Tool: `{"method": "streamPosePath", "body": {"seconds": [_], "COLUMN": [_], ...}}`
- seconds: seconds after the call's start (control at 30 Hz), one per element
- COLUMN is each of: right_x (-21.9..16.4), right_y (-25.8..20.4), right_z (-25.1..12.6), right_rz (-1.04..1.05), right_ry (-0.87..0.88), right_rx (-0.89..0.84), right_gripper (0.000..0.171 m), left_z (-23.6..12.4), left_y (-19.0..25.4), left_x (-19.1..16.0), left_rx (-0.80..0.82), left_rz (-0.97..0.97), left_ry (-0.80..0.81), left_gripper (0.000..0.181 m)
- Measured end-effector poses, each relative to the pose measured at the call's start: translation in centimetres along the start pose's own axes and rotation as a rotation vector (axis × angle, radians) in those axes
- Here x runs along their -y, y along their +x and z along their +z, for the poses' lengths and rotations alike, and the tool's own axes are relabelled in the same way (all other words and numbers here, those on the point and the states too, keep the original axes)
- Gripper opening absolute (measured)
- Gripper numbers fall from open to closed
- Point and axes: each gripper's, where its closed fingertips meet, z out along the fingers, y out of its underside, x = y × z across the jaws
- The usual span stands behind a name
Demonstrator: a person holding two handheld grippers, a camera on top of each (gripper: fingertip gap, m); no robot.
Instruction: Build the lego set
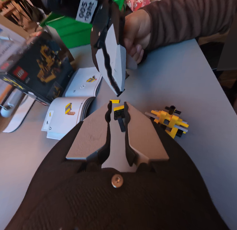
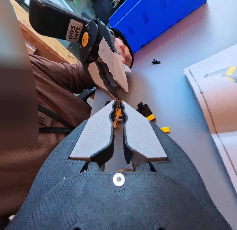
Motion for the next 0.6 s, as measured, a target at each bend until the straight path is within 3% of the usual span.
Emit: {"method": "streamPosePath", "body": {"seconds": [0.03,0.23,0.33,0.6], "right_x": [-0.1,-0.4,-0.6,-0.3], "right_y": [0.0,-0.4,-1.1,-0.7], "right_z": [0.0,0.6,1.0,0.6], "right_rz": [0.018,0.085,0.094,0.119], "right_ry": [-0.002,-0.016,-0.028,0.000], "right_rx": [0.011,0.072,0.114,0.106], "right_gripper": [0.003,0.003,0.004,0.003], "left_z": [0.0,0.5,0.4,0.3], "left_y": [0.0,1.3,1.3,1.2], "left_x": [0.1,0.6,0.5,0.4], "left_rx": [0.007,-0.028,-0.010,-0.002], "left_rz": [0.009,0.053,0.094,0.100], "left_ry": [0.003,0.020,0.012,0.014], "left_gripper": [0.017,0.018,0.004,0.000]}}
